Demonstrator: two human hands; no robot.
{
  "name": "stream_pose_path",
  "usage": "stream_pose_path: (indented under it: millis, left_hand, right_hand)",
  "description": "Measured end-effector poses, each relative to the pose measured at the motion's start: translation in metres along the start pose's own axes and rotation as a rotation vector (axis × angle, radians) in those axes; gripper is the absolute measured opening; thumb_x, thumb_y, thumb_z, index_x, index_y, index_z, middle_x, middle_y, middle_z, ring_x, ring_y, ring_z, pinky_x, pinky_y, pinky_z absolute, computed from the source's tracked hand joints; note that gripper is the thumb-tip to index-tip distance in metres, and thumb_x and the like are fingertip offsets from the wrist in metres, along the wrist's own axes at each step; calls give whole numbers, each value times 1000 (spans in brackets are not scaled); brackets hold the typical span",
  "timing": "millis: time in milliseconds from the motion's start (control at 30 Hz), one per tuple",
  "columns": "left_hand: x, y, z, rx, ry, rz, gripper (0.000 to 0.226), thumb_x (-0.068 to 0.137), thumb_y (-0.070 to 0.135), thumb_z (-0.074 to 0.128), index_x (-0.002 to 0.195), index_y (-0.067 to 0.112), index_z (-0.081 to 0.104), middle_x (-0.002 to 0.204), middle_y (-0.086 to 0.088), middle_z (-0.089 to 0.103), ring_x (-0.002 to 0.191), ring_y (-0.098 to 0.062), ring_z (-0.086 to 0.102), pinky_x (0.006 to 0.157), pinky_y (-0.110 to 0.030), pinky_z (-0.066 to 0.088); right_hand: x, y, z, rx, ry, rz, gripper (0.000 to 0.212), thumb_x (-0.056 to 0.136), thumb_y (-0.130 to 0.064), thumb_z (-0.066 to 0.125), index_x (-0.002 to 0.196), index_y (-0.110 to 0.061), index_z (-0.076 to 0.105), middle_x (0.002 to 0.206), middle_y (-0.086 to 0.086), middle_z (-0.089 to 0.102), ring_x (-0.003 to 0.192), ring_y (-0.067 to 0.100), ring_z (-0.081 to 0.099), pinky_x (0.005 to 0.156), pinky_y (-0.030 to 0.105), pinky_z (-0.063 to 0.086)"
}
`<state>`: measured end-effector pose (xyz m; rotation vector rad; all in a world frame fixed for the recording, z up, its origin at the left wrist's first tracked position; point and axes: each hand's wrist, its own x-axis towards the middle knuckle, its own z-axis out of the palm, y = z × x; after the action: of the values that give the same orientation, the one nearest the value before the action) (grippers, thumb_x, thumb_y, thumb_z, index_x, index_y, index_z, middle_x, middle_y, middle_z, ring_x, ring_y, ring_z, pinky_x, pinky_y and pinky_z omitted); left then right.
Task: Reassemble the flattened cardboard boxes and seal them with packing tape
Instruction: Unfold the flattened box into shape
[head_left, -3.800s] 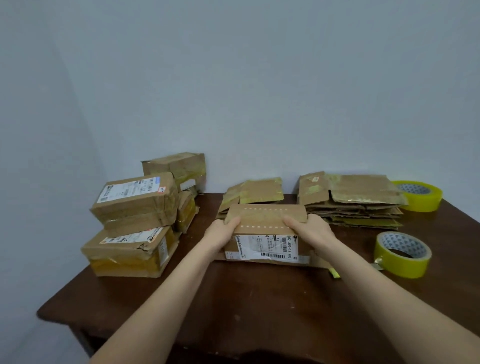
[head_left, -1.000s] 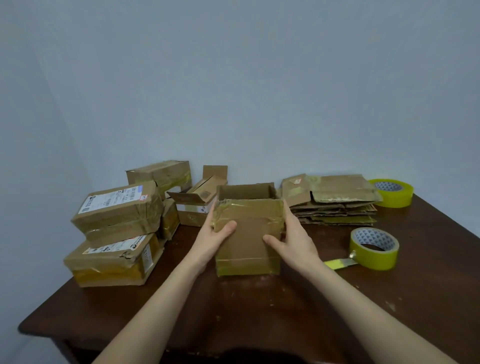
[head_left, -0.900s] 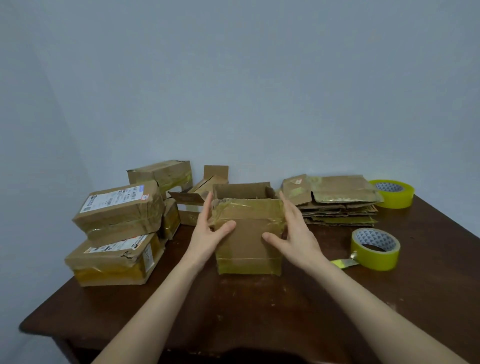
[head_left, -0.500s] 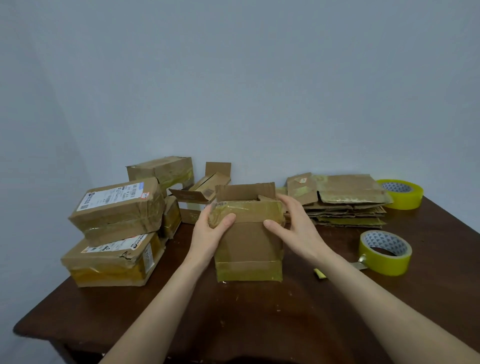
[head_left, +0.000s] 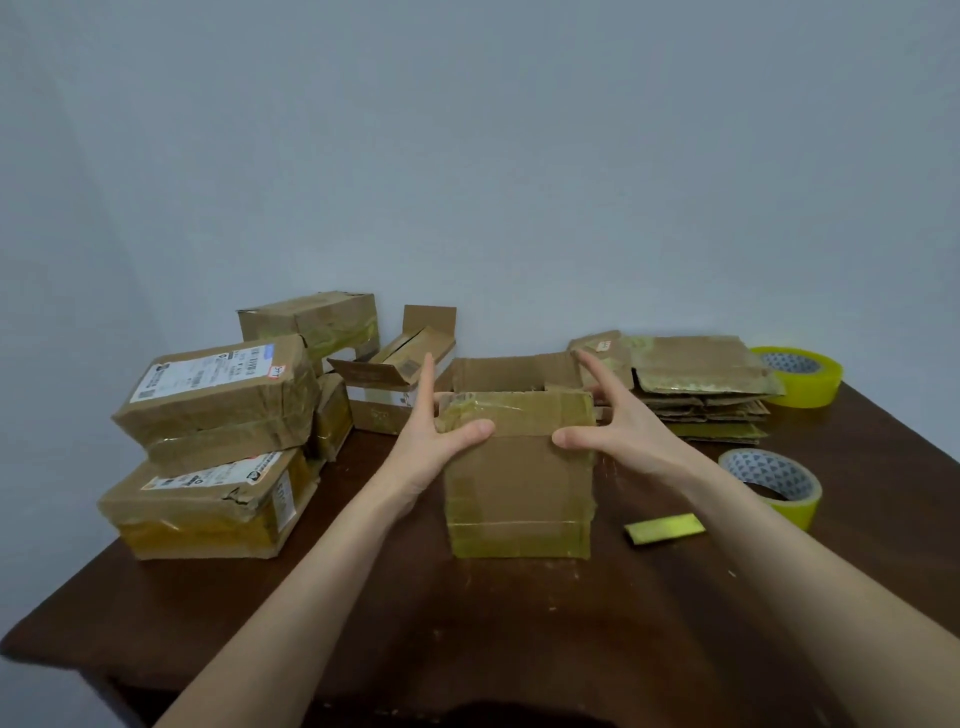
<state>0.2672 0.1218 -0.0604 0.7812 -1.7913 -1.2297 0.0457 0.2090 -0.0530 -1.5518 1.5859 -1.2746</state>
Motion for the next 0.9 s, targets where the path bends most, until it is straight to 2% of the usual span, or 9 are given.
stream_pose_path:
  millis: [67,167,233,333,433,600,667,767,900]
  left_hand:
    - [-2,5,-1,6,-22,-22,82,70,35,81,137,39,34,120,15,50,106,-2,56,76,-11,46]
    - [-5,6,-3,43,-7,-38,56,60,54,77,110,35,58,116,2,60,103,-13,61,79,-22,49]
    - [-4,5,-2,131,26,-23,51,66,59,69,106,29,62,117,1,60,106,-15,58,84,-27,47]
    - [-2,7,4,309,67,16,31,88,40,62,116,28,60,125,5,53,113,-10,50,91,-27,42]
    - [0,9,7,359,18,-4,37,93,37,54,130,32,53,136,3,43,126,-12,40,104,-32,34]
    - [2,8,11,402,35,-1,50,95,39,50,143,27,41,140,4,35,127,-7,33,101,-25,26]
    - [1,7,16,353,55,-11,52,96,37,50,145,27,37,142,3,33,126,-7,33,100,-24,27]
    - [-2,5,24,290,71,-7,55,96,37,50,147,26,33,146,4,31,124,-4,33,100,-23,29]
    - [2,4,33,261,68,-23,52,97,38,48,146,27,35,145,4,33,129,-8,34,110,-32,30]
  right_hand:
    - [-1,-2,1,24,26,-2,97,47,-49,82,132,-37,36,129,1,46,112,18,55,91,34,50]
    - [-5,-2,1,-28,-24,-8,70,60,-53,80,119,-36,48,128,-4,49,115,16,53,96,38,48]
    - [-9,-4,4,-97,-28,-35,46,82,-51,67,122,-33,53,132,-6,46,120,12,48,101,31,41]
    - [-7,-3,12,-190,61,-73,31,97,-39,49,126,-28,55,135,-6,42,119,5,42,94,21,31]
    - [-3,-8,18,-290,71,-66,32,99,-32,45,130,-29,52,139,-3,41,120,4,37,94,22,29]
    - [-3,-16,18,-454,33,-12,39,103,-33,35,138,-28,49,153,7,23,141,22,28,110,34,27]
    - [-6,-15,20,-351,25,0,42,99,-43,44,138,-29,49,156,3,17,144,21,21,113,36,25]
    - [-11,-13,12,-262,-33,28,67,79,-53,68,139,-32,46,155,-1,14,143,20,20,114,39,28]
    - [-10,-9,4,-351,-3,20,69,80,-50,69,141,-29,45,156,4,14,143,23,20,114,37,26]
